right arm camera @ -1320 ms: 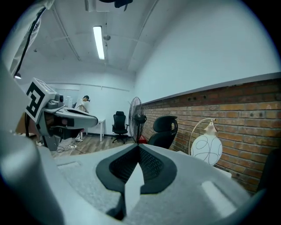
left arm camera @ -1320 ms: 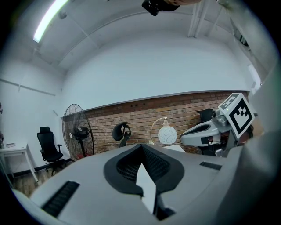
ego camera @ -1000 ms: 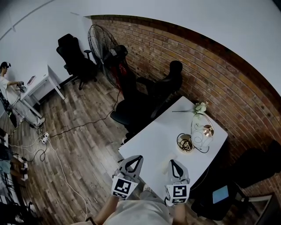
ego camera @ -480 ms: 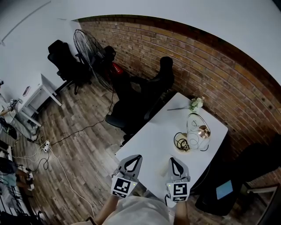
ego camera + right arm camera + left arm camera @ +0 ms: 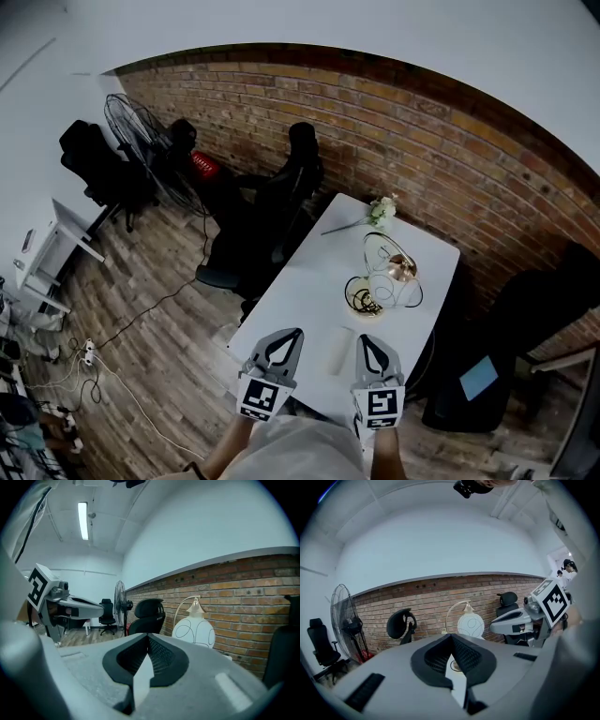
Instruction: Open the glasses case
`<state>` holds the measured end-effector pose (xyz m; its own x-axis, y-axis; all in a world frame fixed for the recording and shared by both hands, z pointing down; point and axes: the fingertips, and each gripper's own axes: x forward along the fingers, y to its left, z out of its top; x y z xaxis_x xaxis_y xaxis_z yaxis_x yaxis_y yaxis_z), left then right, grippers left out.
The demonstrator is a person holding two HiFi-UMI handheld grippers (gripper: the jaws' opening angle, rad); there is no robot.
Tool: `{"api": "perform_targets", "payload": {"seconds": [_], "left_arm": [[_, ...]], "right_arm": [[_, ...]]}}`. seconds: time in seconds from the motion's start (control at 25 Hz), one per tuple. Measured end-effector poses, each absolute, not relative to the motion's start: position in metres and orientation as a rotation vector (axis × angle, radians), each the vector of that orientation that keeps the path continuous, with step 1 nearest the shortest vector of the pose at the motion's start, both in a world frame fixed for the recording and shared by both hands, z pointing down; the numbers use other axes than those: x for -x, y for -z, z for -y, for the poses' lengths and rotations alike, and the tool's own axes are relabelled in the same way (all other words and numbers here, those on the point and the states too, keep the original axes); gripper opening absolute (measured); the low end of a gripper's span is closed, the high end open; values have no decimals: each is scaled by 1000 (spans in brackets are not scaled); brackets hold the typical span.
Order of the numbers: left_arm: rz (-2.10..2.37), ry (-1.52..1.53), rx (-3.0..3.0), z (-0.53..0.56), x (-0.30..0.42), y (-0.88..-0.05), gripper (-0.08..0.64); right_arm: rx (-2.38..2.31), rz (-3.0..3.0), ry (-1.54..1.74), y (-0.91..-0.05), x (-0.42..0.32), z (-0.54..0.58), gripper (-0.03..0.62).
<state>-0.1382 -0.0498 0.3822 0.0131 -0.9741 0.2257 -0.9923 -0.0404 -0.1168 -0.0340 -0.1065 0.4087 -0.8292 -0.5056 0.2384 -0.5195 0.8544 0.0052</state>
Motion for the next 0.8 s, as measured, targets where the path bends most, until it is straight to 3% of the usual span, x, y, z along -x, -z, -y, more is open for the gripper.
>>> {"api": "perform_targets", "payload": {"seconds": [0.8], "left_arm": [[1629, -372, -2571, 106, 138, -450, 2]], "right_arm": [[-1241, 2507, -211, -468, 25, 108, 6]]}}
